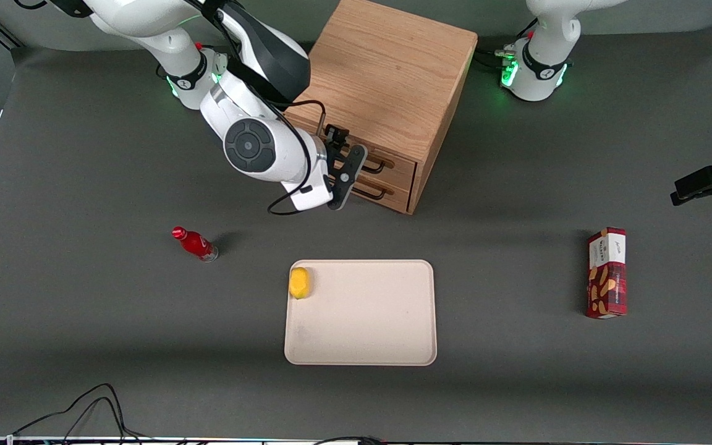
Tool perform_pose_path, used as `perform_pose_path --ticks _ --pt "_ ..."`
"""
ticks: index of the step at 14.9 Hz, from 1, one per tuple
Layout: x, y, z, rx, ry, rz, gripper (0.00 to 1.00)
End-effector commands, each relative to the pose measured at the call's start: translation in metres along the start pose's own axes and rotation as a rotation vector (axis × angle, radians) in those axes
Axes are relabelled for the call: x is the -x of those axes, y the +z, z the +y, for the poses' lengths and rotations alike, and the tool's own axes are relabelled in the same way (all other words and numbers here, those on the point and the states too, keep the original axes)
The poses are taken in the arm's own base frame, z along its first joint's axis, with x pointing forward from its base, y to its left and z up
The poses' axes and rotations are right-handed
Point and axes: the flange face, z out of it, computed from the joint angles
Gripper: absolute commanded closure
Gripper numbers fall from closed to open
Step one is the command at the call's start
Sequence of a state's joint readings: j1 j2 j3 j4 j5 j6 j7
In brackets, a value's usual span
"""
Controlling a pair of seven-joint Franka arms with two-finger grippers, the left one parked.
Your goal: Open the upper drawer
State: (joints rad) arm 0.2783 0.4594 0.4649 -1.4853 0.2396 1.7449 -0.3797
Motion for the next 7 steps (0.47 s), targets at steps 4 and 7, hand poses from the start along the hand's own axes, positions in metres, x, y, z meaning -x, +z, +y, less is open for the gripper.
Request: perform_pose_path --ticks 4,7 --pt "0.0176 0.0110 -0.0103 0.047 -0.048 0.030 0.00" --pt "0.0172 0.0113 -0.0110 0.049 -0.063 0.030 0.00"
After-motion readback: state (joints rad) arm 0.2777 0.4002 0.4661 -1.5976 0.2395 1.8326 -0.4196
